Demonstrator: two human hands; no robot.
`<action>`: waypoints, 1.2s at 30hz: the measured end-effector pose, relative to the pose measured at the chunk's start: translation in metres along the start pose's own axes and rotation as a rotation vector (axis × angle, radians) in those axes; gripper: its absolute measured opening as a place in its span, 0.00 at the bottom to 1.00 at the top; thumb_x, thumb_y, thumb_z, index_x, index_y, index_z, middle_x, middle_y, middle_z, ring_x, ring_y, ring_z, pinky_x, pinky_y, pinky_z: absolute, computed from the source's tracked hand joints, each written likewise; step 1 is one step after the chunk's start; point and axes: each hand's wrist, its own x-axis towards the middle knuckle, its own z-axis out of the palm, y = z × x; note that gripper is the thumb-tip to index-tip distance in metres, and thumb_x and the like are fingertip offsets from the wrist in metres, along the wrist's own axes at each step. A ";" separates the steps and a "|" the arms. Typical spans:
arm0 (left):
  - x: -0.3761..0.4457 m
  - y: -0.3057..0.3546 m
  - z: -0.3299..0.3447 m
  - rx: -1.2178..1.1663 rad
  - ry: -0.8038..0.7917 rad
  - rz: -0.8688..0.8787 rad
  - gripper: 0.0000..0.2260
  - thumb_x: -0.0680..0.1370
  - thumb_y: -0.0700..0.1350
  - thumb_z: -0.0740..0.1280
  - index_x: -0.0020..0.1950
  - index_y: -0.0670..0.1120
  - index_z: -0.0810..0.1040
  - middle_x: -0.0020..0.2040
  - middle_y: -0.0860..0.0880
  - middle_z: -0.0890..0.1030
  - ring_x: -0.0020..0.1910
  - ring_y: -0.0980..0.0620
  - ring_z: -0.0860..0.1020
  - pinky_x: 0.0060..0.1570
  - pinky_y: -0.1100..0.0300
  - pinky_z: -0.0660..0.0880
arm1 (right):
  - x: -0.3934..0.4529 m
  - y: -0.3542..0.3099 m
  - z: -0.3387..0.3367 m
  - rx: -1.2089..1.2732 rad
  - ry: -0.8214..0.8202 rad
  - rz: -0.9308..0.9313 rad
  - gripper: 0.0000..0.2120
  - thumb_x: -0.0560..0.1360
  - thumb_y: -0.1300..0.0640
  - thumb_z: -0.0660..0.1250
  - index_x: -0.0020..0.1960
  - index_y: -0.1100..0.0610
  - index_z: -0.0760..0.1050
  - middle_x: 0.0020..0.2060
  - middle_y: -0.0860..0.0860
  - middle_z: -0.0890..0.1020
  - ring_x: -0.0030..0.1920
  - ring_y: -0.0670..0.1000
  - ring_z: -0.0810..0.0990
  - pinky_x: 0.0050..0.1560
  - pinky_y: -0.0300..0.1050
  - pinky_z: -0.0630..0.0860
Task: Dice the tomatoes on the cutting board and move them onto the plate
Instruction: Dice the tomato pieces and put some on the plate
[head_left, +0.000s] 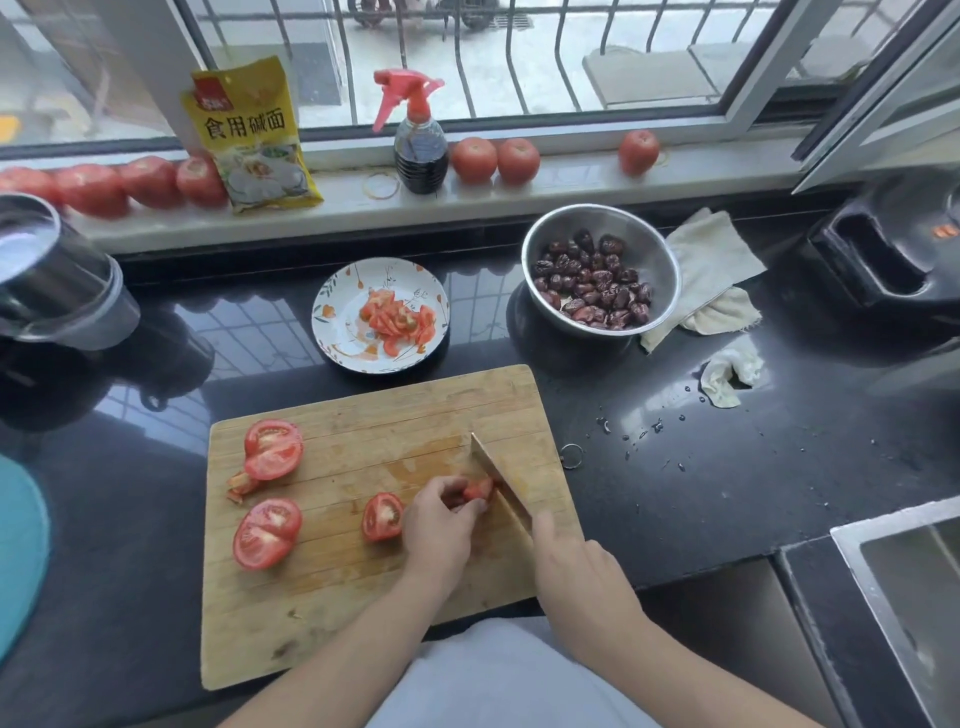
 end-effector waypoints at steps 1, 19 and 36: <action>0.001 -0.001 0.000 0.000 0.001 0.004 0.11 0.76 0.41 0.78 0.56 0.48 0.83 0.51 0.54 0.85 0.53 0.55 0.82 0.52 0.64 0.75 | 0.006 -0.003 0.001 0.000 0.012 -0.010 0.16 0.75 0.69 0.58 0.58 0.54 0.61 0.42 0.50 0.80 0.44 0.56 0.82 0.38 0.47 0.70; 0.002 0.002 -0.001 0.038 0.016 -0.016 0.06 0.78 0.44 0.75 0.50 0.51 0.80 0.46 0.54 0.83 0.47 0.56 0.81 0.42 0.64 0.74 | 0.021 -0.004 0.005 0.033 0.024 0.024 0.12 0.78 0.67 0.52 0.57 0.53 0.60 0.44 0.52 0.81 0.46 0.58 0.82 0.37 0.48 0.67; 0.008 0.001 0.001 0.037 0.026 -0.029 0.07 0.76 0.47 0.77 0.49 0.50 0.80 0.48 0.52 0.83 0.48 0.53 0.81 0.50 0.55 0.79 | 0.015 -0.017 0.012 -0.085 0.227 -0.049 0.13 0.65 0.68 0.47 0.43 0.52 0.60 0.21 0.47 0.69 0.17 0.51 0.72 0.21 0.41 0.57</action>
